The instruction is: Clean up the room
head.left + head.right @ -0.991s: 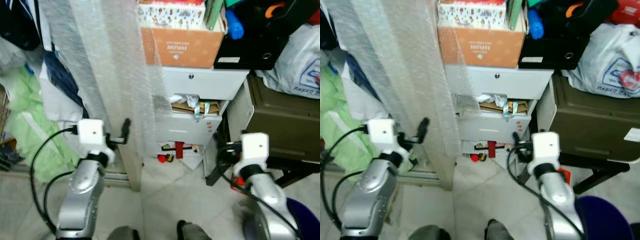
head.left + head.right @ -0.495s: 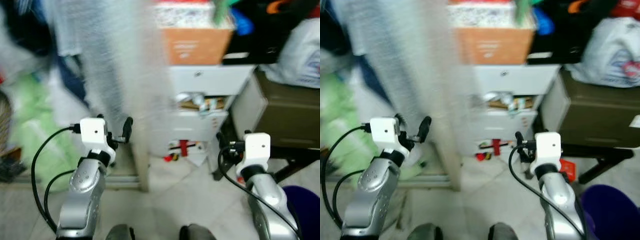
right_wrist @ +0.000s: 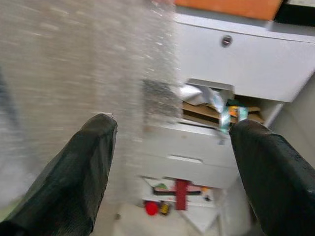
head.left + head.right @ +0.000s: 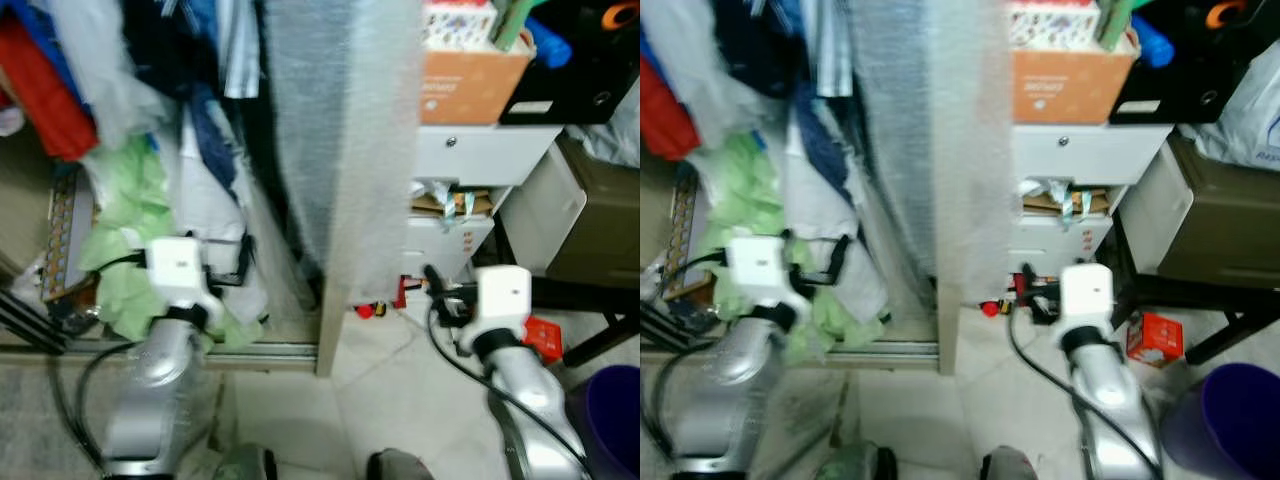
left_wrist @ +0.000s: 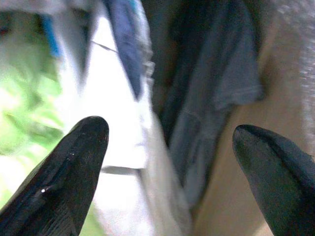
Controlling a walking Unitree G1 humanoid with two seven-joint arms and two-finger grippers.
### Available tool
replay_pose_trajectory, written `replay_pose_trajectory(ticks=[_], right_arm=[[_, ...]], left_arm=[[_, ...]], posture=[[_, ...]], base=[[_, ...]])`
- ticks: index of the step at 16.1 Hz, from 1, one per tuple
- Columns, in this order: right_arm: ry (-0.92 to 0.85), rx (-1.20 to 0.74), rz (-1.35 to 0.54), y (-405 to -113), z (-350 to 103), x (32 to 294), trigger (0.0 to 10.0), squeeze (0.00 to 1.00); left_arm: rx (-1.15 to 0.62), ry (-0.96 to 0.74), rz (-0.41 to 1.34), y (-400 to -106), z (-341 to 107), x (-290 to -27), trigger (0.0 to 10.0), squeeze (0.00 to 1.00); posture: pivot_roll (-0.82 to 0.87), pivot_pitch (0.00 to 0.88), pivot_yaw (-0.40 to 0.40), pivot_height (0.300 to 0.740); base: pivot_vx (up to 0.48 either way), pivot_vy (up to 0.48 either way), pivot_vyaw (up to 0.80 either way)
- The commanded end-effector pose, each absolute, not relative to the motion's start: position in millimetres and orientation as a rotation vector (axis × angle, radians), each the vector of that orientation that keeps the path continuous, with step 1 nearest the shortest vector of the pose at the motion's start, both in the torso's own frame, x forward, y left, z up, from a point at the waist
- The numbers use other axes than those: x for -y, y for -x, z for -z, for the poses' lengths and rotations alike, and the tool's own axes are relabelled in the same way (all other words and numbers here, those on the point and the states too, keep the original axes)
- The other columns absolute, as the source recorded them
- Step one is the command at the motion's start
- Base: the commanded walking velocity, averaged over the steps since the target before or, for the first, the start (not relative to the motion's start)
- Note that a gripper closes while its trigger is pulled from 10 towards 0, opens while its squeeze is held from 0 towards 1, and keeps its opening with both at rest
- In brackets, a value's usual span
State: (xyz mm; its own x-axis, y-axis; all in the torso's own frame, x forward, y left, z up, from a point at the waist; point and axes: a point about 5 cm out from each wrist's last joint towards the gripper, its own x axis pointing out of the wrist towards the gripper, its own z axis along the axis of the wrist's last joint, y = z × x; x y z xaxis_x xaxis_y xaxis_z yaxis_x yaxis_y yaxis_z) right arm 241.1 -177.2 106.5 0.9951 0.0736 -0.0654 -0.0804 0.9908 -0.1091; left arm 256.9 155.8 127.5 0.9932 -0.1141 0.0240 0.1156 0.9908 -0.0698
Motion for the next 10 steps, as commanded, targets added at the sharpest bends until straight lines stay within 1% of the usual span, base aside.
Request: replay_pose_trajectory(ticks=[1,7,10], right_arm=[[0.125,-0.061,-0.06,-240.1,-107.4,184.2,10.0,0.0],[0.128,-0.06,-0.06,-241.6,-107.3,184.2,10.0,0.0],[0.126,-0.058,-0.061,-242.0,-107.0,184.0,10.0,0.0]], left_arm=[[0.017,0.079,0.132,-257.1,-127.2,-149.7,10.0,0.0],[0.019,0.085,0.128,-258.6,-126.8,-149.5,10.0,0.0],[0.022,0.085,0.129,-258.5,-126.9,-148.8,10.0,0.0]], posture=[[-0.03,0.102,0.021,0.74],[-0.03,0.096,0.019,0.74],[-0.03,0.091,0.021,0.74]], base=[[0.0,0.379,0.0],[0.0,0.38,0.0],[0.0,0.381,-0.71]])
